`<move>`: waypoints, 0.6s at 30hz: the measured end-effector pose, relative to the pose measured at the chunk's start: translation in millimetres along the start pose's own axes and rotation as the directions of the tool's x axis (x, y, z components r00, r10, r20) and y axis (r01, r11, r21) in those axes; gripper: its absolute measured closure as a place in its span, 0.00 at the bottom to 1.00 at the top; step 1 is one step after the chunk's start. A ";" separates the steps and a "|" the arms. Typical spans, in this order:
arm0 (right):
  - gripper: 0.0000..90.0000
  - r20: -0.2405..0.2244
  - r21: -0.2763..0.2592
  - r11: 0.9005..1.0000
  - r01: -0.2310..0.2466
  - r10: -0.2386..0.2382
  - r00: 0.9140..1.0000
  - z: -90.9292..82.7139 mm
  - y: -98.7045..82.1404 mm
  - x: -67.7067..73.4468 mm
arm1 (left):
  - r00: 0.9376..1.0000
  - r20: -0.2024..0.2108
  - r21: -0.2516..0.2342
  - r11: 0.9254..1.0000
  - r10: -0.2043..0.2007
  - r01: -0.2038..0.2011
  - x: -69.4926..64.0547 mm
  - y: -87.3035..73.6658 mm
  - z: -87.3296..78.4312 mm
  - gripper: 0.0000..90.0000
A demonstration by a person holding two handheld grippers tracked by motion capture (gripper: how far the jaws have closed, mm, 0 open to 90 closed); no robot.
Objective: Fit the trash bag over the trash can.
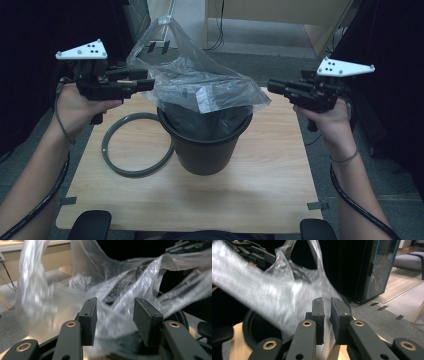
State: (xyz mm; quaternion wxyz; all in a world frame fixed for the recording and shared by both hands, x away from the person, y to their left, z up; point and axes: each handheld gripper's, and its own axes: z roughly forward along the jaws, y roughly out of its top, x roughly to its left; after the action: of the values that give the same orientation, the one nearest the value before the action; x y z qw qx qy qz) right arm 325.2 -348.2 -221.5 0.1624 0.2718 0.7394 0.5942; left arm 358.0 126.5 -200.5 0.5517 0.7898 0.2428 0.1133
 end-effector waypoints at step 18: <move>0.84 -0.157 0.116 0.988 0.099 -0.080 0.984 85.9 41.7 8.2 | 1.000 -0.006 0.043 0.999 -0.007 0.008 15.4 34.5 43.8 0.75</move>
State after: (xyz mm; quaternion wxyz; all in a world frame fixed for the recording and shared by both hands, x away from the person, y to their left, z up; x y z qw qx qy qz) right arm 375.6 -269.3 -201.2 0.1150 0.2019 0.7963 0.5585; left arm 399.7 89.2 -185.9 0.5343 0.8003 0.2498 0.1082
